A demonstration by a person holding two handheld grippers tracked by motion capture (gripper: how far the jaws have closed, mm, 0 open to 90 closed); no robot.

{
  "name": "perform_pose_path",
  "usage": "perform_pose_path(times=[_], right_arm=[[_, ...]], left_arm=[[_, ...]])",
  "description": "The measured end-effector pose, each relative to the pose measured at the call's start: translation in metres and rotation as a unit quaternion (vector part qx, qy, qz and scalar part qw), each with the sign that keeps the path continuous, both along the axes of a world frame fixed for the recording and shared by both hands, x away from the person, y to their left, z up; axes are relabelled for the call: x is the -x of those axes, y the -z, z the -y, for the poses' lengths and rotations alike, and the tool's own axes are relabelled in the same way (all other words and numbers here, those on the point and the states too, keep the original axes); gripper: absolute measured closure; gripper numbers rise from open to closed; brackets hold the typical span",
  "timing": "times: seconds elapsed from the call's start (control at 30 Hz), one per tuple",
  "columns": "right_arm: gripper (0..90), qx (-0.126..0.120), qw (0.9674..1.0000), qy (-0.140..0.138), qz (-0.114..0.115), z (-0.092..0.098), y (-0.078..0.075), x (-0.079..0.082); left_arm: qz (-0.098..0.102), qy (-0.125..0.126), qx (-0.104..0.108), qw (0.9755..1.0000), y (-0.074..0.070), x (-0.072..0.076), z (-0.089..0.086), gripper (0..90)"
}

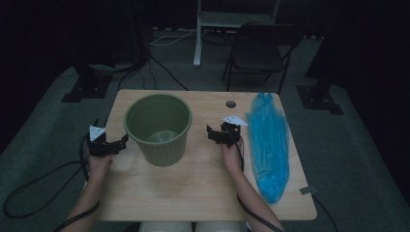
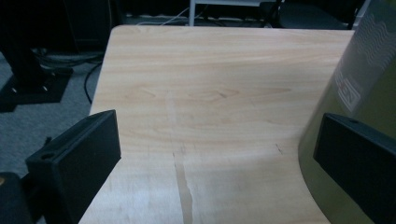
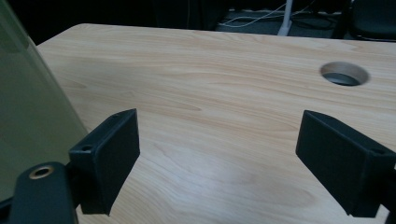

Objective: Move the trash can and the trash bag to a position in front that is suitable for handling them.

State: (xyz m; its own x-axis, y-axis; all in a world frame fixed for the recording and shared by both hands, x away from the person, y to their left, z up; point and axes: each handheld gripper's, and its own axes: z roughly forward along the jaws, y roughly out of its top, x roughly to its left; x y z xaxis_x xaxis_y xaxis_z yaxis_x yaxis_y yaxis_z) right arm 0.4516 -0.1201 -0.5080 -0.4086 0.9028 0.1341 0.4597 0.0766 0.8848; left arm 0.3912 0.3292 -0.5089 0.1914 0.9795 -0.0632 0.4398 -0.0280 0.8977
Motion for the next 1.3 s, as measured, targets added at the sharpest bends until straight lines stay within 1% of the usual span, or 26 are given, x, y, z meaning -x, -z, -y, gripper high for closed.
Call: perform_pose_path(times=[0.03, 0.13, 0.17, 0.2, 0.23, 0.3, 0.33, 0.37, 0.4, 0.43, 0.47, 0.5, 0.53, 0.6, 0.63, 0.67, 0.7, 0.73, 0.77, 0.8, 0.83, 0.87, 0.97, 1.1, 1.27, 1.3], right_arm=[[13.1, 0.000, 1.0000, -0.001, 0.000, -0.003, 0.000, -0.001], [13.1, -0.002, 0.9999, -0.011, -0.005, -0.016, -0.001, -0.005], [13.1, -0.002, 0.9999, -0.011, -0.005, -0.016, -0.001, -0.005], [13.1, -0.004, 0.9997, -0.023, -0.008, -0.028, -0.003, -0.007], [13.1, -0.004, 0.9997, -0.023, -0.008, -0.028, -0.003, -0.007], [13.1, -0.007, 0.9996, -0.027, -0.005, -0.039, -0.007, -0.009], [13.1, -0.007, 0.9996, -0.027, -0.005, -0.039, -0.007, -0.009], [13.1, -0.013, 0.9994, -0.033, -0.004, -0.046, -0.009, -0.010], [13.1, -0.013, 0.9994, -0.033, -0.004, -0.046, -0.009, -0.010], [13.0, -0.010, 0.9992, -0.038, -0.003, -0.050, -0.011, -0.011], [13.1, -0.010, 0.9991, -0.040, -0.004, -0.052, -0.011, -0.012], [13.1, -0.010, 0.9991, -0.040, -0.004, -0.052, -0.011, -0.012], [13.1, -0.012, 0.9988, -0.047, -0.011, -0.055, -0.013, -0.012], [13.1, -0.016, 0.9986, -0.048, -0.013, -0.056, -0.013, -0.012], [13.0, -0.022, 0.9984, -0.051, -0.014, -0.057, -0.014, -0.011], [13.0, -0.022, 0.9984, -0.051, -0.014, -0.057, -0.014, -0.011], [13.0, -0.021, 0.9983, -0.052, -0.012, -0.058, -0.015, -0.011], [13.1, -0.019, 0.9983, -0.054, -0.013, -0.059, -0.016, -0.011], [13.1, -0.015, 0.9983, -0.056, -0.011, -0.059, -0.016, -0.010], [13.3, -0.013, 0.9982, -0.057, -0.008, -0.060, -0.017, -0.009], [14.2, -0.010, 0.9984, -0.056, -0.007, -0.060, -0.018, -0.008], [14.2, -0.007, 0.9985, -0.053, -0.007, -0.060, -0.018, -0.008], [14.2, -0.014, 0.9985, -0.051, -0.011, -0.056, -0.019, -0.007], [14.3, -0.017, 0.9985, -0.049, -0.015, -0.050, -0.019, -0.006], [14.3, -0.022, 0.9986, -0.046, -0.014, -0.042, -0.018, -0.004], [14.3, -0.022, 0.9988, -0.043, -0.012, -0.037, -0.017, -0.002]], left_arm=[[0.000, 0.001, 0.001, 1.0000, -0.001, -0.001, 0.000, 1.2], [-0.002, 0.003, -0.006, 1.0000, -0.003, -0.005, 0.002, 1.2], [-0.002, 0.003, -0.006, 1.0000, -0.003, -0.005, 0.002, 1.2], [-0.002, 0.005, -0.013, 0.9999, -0.004, -0.008, 0.003, 1.2], [-0.002, 0.005, -0.013, 0.9999, -0.004, -0.008, 0.003, 1.2], [0.000, 0.003, -0.017, 0.9999, -0.004, -0.011, 0.006, 1.2], [0.000, 0.003, -0.017, 0.9999, -0.004, -0.011, 0.006, 1.2], [-0.003, 0.005, -0.019, 0.9998, -0.003, -0.013, 0.007, 1.2], [-0.003, 0.005, -0.019, 0.9998, -0.003, -0.013, 0.007, 1.2], [-0.004, 0.007, -0.015, 0.9999, -0.003, -0.014, 0.008, 1.2], [-0.004, 0.007, -0.015, 0.9999, -0.003, -0.014, 0.008, 1.2], [-0.004, 0.008, -0.020, 0.9998, -0.003, -0.014, 0.009, 1.2], [-0.004, 0.012, -0.018, 0.9997, -0.002, -0.014, 0.011, 1.2], [-0.006, 0.013, -0.021, 0.9997, -0.001, -0.015, 0.012, 1.1], [-0.008, 0.018, -0.022, 0.9996, -0.001, -0.016, 0.013, 1.1], [-0.009, 0.020, -0.021, 0.9996, -0.001, -0.016, 0.014, 1.1], [-0.007, 0.027, -0.020, 0.9994, -0.002, -0.016, 0.016, 1.2], [-0.007, 0.027, -0.020, 0.9994, -0.002, -0.016, 0.016, 1.1], [-0.005, 0.032, -0.023, 0.9992, -0.002, -0.016, 0.018, 1.2], [-0.003, 0.036, -0.030, 0.9989, -0.002, -0.016, 0.021, 1.3], [-0.001, 0.035, -0.036, 0.9987, -0.003, -0.015, 0.023, 1.6], [-0.003, 0.035, -0.039, 0.9986, -0.004, -0.016, 0.026, 1.5], [-0.005, 0.039, -0.038, 0.9985, -0.004, -0.016, 0.028, 1.5], [-0.009, 0.045, -0.038, 0.9982, -0.005, -0.016, 0.033, 1.5], [-0.009, 0.053, -0.036, 0.9979, -0.005, -0.016, 0.042, 1.6], [-0.009, 0.055, -0.035, 0.9979, -0.004, -0.016, 0.044, 1.6]])
